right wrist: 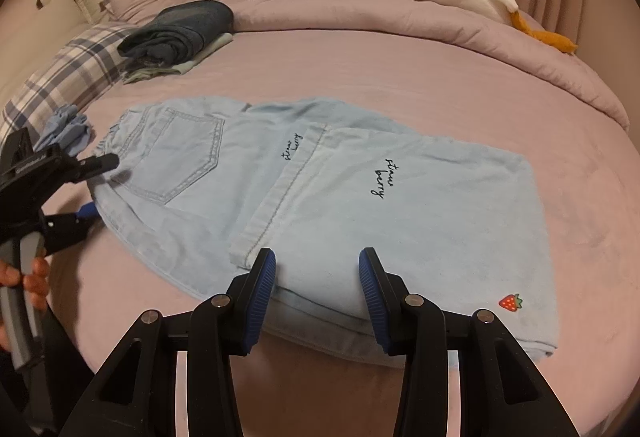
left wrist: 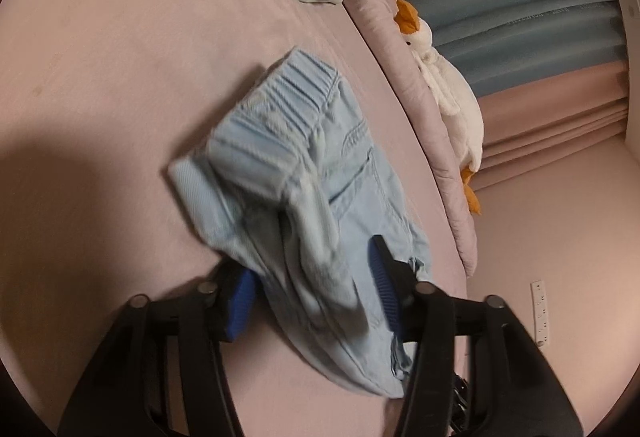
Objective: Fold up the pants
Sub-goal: 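Grasp the elastic waistband with the left gripper and lift it up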
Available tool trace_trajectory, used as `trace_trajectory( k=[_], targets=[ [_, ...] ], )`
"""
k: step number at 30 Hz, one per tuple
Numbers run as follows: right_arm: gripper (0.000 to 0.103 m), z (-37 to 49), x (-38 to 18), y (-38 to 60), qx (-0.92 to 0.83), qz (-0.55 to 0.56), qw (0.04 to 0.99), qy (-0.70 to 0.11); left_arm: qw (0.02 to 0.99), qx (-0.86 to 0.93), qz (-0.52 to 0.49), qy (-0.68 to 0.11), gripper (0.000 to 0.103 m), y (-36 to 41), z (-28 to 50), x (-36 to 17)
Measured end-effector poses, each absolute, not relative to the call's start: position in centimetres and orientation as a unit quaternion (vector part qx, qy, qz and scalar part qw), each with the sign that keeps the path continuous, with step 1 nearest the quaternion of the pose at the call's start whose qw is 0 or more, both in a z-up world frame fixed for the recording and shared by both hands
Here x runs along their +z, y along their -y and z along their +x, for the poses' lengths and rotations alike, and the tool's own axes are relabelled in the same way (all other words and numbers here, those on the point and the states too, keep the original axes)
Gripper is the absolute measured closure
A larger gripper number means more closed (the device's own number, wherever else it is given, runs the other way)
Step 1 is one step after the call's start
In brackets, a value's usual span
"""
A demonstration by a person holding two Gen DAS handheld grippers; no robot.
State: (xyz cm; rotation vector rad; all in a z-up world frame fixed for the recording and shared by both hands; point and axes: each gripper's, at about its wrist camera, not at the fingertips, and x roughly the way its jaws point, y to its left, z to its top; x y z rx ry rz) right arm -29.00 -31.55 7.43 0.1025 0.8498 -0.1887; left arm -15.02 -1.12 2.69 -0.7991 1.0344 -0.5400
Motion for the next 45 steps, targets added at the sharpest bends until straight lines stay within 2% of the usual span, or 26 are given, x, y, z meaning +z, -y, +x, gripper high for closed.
trace_trajectory(
  k=[3,6,15,17,19,21,27,34,38,42,45],
  targets=[
    [0.059,-28.2,7.6,31.5,-0.087,0.044,0.906,-0.412,0.765,-0.257,-0.342,-0.482,0.077,1.1,-14.7,2.2],
    [0.059,-26.5,7.9,31.2,-0.075,0.037,0.908,-0.411,0.766,-0.269,-0.337,-0.477,0.081,0.8,-15.0,2.6],
    [0.061,-17.7,7.5,31.2,-0.035,0.062,0.902,-0.425,0.829,-0.34,-0.213,-0.389,0.083,2.8,-17.0,8.1],
    [0.066,-15.8,6.9,31.2,-0.04,0.069,0.894,-0.442,0.833,-0.344,-0.201,-0.383,0.083,3.2,-16.8,8.4],
    [0.066,-14.0,4.8,31.3,-0.04,0.082,0.869,-0.487,0.833,-0.346,-0.196,-0.386,0.083,3.4,-16.5,8.4],
    [0.066,-13.7,4.6,30.6,-0.039,0.053,0.872,-0.485,0.832,-0.347,-0.194,-0.387,0.083,3.4,-16.3,8.3],
    [0.066,-16.9,6.7,27.2,-0.027,-0.002,0.872,-0.489,0.833,-0.344,-0.187,-0.391,0.083,3.5,-16.5,8.4],
    [0.066,-22.6,4.5,22.0,0.015,-0.098,0.844,-0.527,0.841,-0.35,-0.147,-0.386,0.083,5.3,-17.4,9.1],
    [0.066,-24.2,5.7,22.0,0.032,-0.063,0.848,-0.526,0.848,-0.354,-0.129,-0.374,0.083,5.6,-17.8,10.2],
    [0.066,-28.0,8.5,22.6,0.038,-0.048,0.881,-0.468,0.85,-0.359,-0.113,-0.37,0.083,6.3,-18.3,10.7],
    [0.066,-28.4,7.9,24.5,0.007,-0.021,0.882,-0.47,0.847,-0.371,-0.109,-0.364,0.083,7.2,-18.7,11.5]
  ],
)
